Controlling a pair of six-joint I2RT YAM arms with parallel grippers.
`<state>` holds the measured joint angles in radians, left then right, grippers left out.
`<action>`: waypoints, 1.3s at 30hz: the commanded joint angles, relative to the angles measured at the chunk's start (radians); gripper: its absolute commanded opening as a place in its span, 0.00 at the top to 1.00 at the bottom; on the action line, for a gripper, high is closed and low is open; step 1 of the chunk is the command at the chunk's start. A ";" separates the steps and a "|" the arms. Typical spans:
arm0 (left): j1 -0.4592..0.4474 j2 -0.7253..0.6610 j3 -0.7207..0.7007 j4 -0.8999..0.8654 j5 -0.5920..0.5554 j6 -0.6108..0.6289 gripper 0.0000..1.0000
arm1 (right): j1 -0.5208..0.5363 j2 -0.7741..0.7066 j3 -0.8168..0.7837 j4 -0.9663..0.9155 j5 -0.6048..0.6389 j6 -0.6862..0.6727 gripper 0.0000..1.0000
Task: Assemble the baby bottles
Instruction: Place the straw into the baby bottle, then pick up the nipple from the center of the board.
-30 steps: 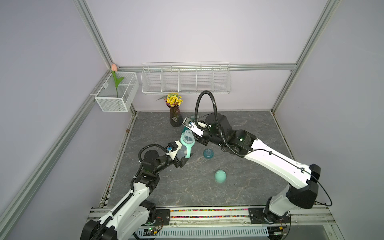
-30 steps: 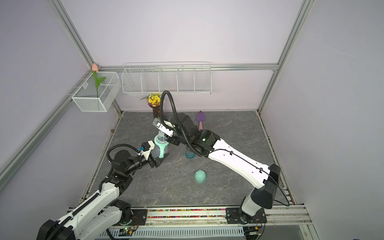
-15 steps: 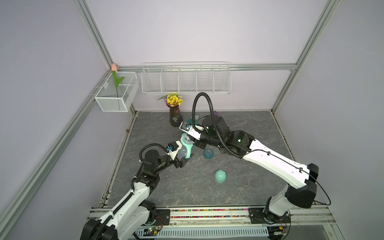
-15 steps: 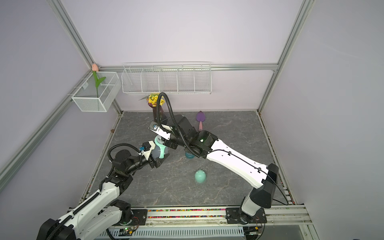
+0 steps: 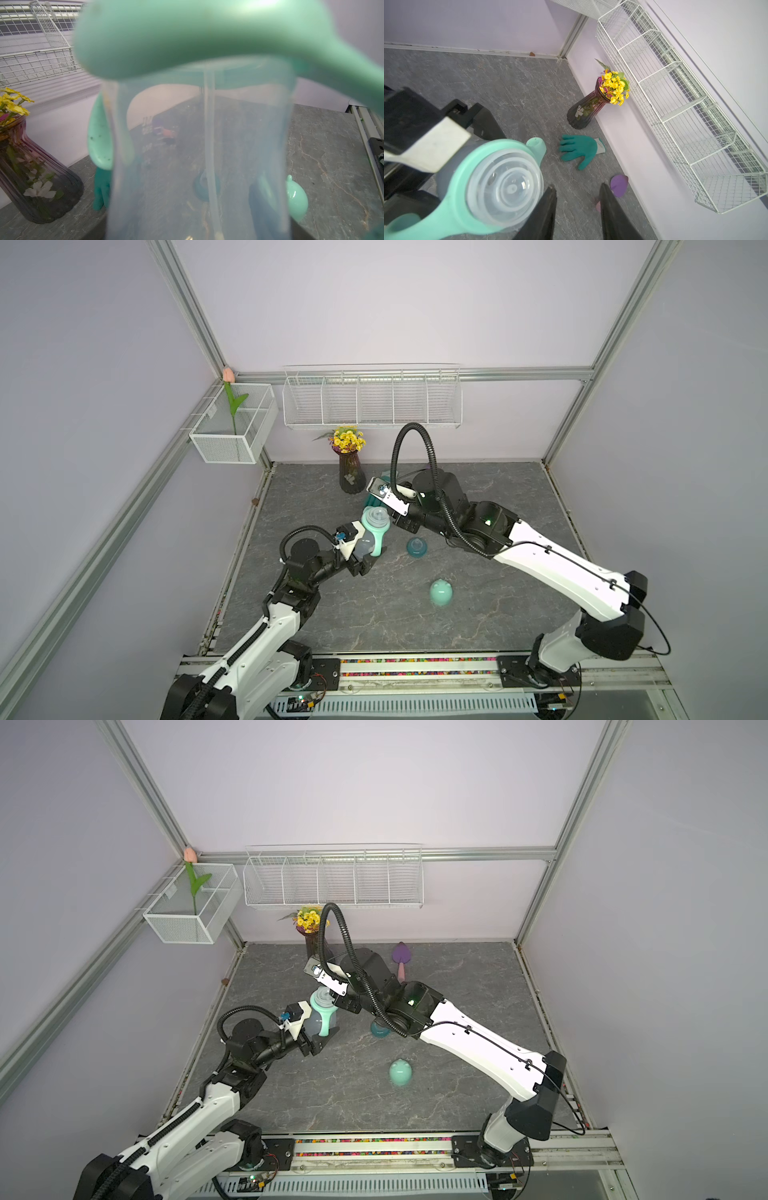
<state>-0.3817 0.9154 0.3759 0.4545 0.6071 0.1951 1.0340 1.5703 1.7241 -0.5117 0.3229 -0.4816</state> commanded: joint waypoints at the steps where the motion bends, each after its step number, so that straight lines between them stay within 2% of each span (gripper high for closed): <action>1: 0.000 0.001 0.030 0.015 0.008 0.010 1.00 | 0.004 -0.037 0.003 -0.028 -0.098 0.022 0.64; 6: 0.003 -0.001 0.028 0.018 0.004 0.010 1.00 | 0.002 -0.019 0.013 -0.087 -0.132 0.051 0.68; 16: 0.001 -0.004 0.029 0.026 0.005 0.005 1.00 | 0.002 -0.025 -0.060 -0.071 -0.163 0.115 0.69; 23: 0.001 -0.016 0.020 0.022 -0.006 0.007 1.00 | 0.002 -0.026 -0.058 -0.057 -0.157 0.116 0.69; 26: 0.002 -0.015 0.009 0.037 -0.040 0.009 1.00 | -0.001 -0.057 -0.080 -0.026 -0.106 0.107 0.68; 28: 0.002 -0.013 0.002 0.047 -0.089 0.006 1.00 | -0.028 -0.082 -0.120 0.003 -0.088 0.117 0.59; 31: 0.002 -0.022 -0.007 0.051 -0.165 0.002 1.00 | -0.119 -0.083 -0.210 0.038 -0.128 0.181 0.43; 33: 0.001 -0.036 -0.020 0.062 -0.244 -0.008 1.00 | -0.162 -0.066 -0.281 0.076 -0.164 0.223 0.36; 36: 0.003 -0.083 -0.042 0.060 -0.357 -0.007 1.00 | -0.201 -0.003 -0.359 0.117 -0.198 0.291 0.23; 37: 0.002 -0.102 -0.052 0.062 -0.372 -0.005 1.00 | -0.212 0.028 -0.375 0.125 -0.199 0.316 0.19; 39: 0.001 -0.135 -0.069 0.072 -0.367 -0.004 1.00 | -0.240 0.093 -0.391 0.133 -0.232 0.370 0.16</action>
<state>-0.3813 0.8234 0.3248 0.4717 0.3141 0.1947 0.8146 1.5867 1.3708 -0.4221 0.1555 -0.2161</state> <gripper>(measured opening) 0.785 0.829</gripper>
